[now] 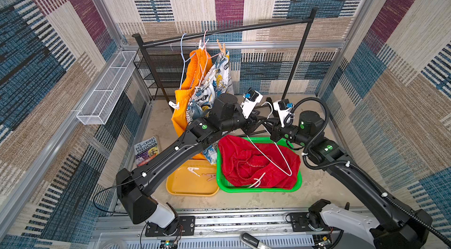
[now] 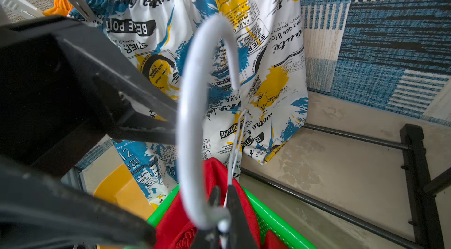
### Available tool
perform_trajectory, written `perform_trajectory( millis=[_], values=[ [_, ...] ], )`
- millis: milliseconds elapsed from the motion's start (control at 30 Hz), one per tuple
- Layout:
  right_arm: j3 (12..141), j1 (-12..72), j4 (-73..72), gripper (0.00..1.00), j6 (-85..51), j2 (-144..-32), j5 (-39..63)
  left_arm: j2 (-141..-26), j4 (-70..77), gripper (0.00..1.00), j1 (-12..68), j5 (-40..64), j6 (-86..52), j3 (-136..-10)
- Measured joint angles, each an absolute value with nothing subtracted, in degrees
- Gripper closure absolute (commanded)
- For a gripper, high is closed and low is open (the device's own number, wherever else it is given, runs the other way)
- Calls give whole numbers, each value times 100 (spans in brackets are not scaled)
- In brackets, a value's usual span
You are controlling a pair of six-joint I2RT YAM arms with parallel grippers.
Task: Remove the clothespins securing shorts to the hanger
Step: Place the hanger on the clothesline.
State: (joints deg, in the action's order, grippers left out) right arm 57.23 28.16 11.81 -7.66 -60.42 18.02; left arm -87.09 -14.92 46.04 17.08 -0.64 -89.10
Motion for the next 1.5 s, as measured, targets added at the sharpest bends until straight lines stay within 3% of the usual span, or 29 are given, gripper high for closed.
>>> perform_trajectory(
  millis=[467, 1100, 1400, 1500],
  values=[
    [5828, 2818, 1181, 100, -764, -6228, 1949, -8965, -1308, 61, 4646, 1964, 322, -9083],
    [5846, 2825, 1166, 100, -740, -6246, 2058, -9026, -1269, 99, 4678, 1811, 1201, -9041],
    [5846, 2827, 1179, 100, -738, -6254, 2040, -9030, -1229, 100, 4678, 1800, 1337, -9015],
    [5846, 2825, 1184, 95, -738, -6254, 2032, -9041, -1221, 100, 4678, 1800, 1343, -9015]
  ],
)
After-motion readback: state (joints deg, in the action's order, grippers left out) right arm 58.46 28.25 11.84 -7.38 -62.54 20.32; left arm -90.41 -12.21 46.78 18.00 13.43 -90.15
